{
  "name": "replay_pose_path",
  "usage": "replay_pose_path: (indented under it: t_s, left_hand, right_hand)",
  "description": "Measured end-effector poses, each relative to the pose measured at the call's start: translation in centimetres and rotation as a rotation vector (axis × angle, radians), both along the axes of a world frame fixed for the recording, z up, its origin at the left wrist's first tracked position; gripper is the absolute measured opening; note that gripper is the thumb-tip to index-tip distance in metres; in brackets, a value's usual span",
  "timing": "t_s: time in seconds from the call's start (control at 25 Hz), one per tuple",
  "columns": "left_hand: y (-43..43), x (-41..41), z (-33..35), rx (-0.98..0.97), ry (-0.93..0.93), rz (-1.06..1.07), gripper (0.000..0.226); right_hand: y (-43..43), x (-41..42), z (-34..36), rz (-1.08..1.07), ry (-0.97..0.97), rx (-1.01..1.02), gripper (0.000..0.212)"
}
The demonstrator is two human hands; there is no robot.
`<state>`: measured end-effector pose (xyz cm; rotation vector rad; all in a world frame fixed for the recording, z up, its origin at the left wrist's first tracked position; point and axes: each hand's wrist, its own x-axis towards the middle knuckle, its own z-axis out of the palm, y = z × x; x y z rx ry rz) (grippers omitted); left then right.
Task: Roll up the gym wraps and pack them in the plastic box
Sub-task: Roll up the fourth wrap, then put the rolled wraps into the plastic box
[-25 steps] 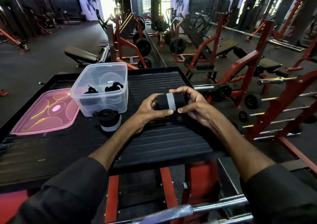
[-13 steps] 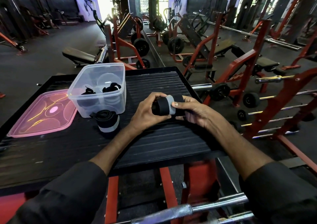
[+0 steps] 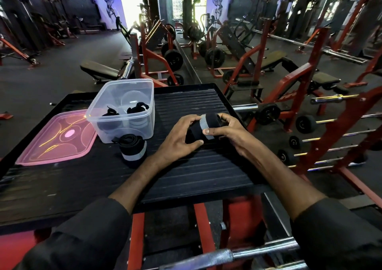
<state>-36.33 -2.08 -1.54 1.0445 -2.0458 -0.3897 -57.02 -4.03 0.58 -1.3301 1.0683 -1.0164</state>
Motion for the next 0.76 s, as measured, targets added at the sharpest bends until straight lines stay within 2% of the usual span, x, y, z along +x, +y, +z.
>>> replay_pose_path:
  t_s: [0.12,0.24,0.36,0.48,0.56,0.64,0.68,0.72,0.76]
  left_hand:
    - [1.4,0.6,1.1,0.010,0.015,0.047,0.063]
    - [3.8,1.7,2.9,-0.070,-0.009,0.113,0.060]
    - [6.4,4.3,4.6,-0.204,-0.032,0.238,0.059]
    - [8.6,8.1,4.8,-0.225,0.024,0.392,0.063]
    - [9.4,10.8,4.1,-0.066,0.034,0.539,0.080]
    - [9.8,12.9,3.5,0.238,0.017,0.590,0.097]
    - [9.9,13.6,3.1,0.390,0.051,0.531,0.094]
    - [9.8,14.1,2.5,0.487,0.097,0.443,0.082]
    - [9.6,14.4,2.0,0.519,0.105,0.360,0.071]
  right_hand:
    - [-0.2,0.4,0.8,0.066,0.149,-0.129,0.057]
    - [-0.9,2.1,2.2,0.208,0.317,-0.271,0.062]
    - [-1.3,5.1,2.4,0.286,0.398,-0.369,0.065]
    - [-1.4,7.4,1.1,0.333,0.422,-0.390,0.061]
    - [-1.3,8.6,0.3,0.369,0.400,-0.369,0.061]
    - [-1.2,9.7,0.1,0.378,0.366,-0.367,0.061]
    - [-1.1,10.2,0.0,0.376,0.349,-0.368,0.062]
    - [-0.9,10.7,0.0,0.379,0.334,-0.368,0.061]
    - [-0.8,11.1,-0.1,0.387,0.325,-0.364,0.061]
